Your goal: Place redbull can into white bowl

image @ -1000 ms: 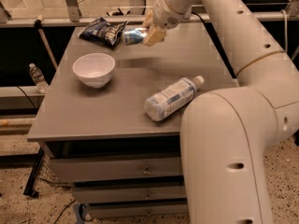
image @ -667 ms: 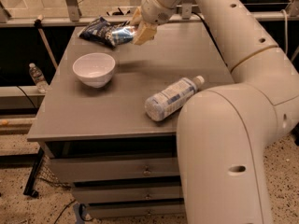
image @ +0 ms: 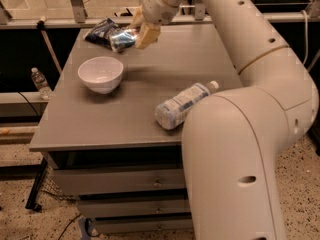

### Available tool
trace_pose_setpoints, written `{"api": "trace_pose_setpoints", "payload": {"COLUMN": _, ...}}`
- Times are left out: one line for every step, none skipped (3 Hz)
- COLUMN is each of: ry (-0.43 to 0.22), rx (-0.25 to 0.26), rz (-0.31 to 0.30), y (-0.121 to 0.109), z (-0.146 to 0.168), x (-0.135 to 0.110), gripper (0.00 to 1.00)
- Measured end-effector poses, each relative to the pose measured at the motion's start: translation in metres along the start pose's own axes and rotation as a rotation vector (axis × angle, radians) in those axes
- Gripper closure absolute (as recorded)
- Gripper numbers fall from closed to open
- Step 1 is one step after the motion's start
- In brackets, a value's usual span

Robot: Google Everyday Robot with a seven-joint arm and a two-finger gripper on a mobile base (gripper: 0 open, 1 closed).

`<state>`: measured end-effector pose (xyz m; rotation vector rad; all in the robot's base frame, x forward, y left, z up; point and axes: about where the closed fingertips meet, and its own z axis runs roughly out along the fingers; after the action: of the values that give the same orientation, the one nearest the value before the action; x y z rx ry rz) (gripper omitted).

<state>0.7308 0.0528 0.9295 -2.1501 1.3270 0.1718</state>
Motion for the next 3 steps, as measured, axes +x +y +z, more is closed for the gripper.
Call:
{"api": "trace_pose_setpoints", "payload": {"ry": 0.002, "rx": -0.037, "rz": -0.105, "y": -0.003, "z": 0.004, "x": -0.036, "gripper": 1.0}}
{"api": "trace_pose_setpoints", "payload": {"ry": 0.017, "rx": -0.09, "rz": -0.199, "y": -0.003, "z": 0.014, "x": -0.068, "gripper": 1.0}}
{"api": "trace_pose_setpoints", "payload": {"ry": 0.006, "rx": -0.151, "rz": -0.269, "y": 0.001, "z": 0.031, "x": -0.095, "gripper": 1.0}}
